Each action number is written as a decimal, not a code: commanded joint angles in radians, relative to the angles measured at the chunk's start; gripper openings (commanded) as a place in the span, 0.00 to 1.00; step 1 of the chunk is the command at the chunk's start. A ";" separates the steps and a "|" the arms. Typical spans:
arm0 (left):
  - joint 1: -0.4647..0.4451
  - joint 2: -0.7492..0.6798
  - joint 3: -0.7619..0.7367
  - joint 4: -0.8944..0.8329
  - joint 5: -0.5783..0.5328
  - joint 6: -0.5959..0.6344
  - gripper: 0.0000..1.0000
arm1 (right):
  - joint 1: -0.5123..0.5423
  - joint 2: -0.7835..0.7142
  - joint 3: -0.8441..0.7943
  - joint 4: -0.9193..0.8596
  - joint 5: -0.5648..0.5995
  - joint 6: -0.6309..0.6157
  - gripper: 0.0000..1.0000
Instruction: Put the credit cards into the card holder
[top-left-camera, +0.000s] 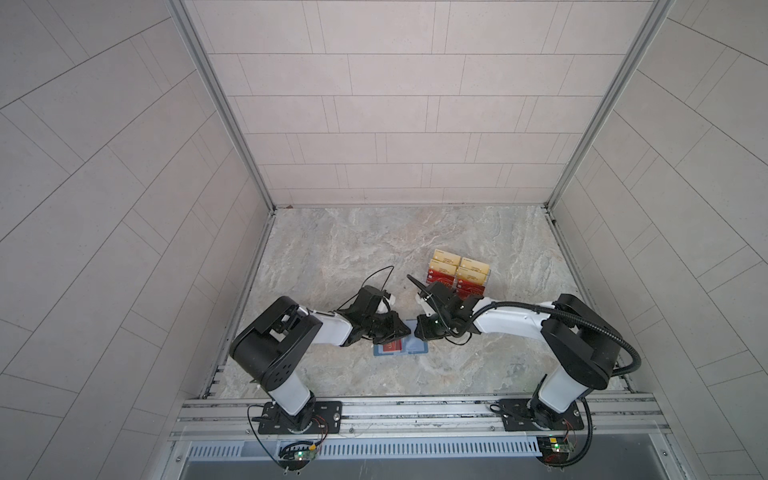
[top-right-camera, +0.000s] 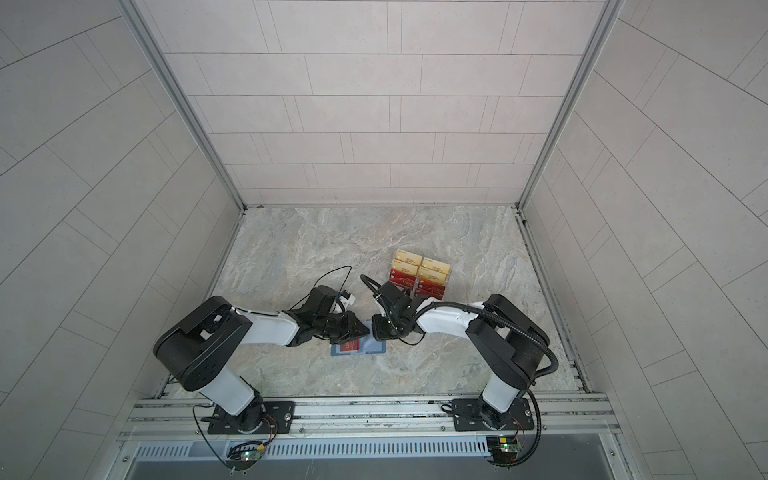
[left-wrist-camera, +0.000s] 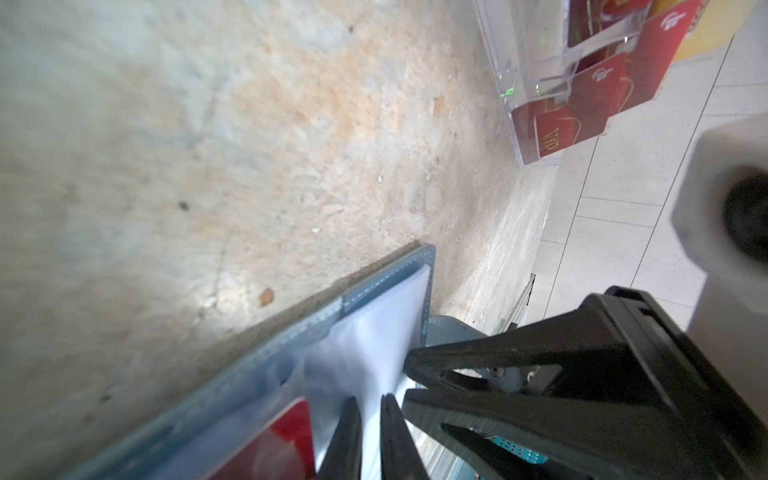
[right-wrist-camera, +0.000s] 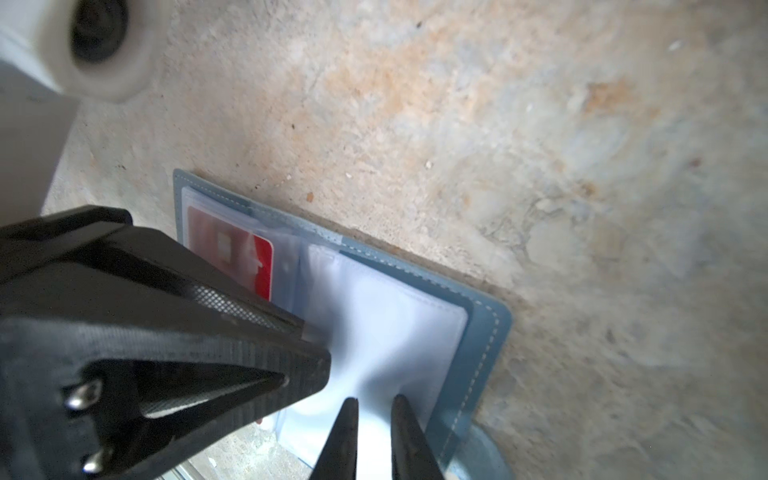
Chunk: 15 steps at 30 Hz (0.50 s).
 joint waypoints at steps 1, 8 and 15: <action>-0.004 0.010 -0.004 -0.018 -0.006 0.001 0.08 | -0.002 -0.009 -0.013 -0.033 0.051 0.009 0.20; -0.002 -0.024 -0.004 -0.030 -0.011 0.006 0.00 | -0.004 -0.058 -0.019 -0.049 0.085 0.013 0.23; 0.008 -0.059 -0.017 -0.003 0.009 0.013 0.00 | -0.017 -0.084 -0.052 -0.034 0.098 0.028 0.26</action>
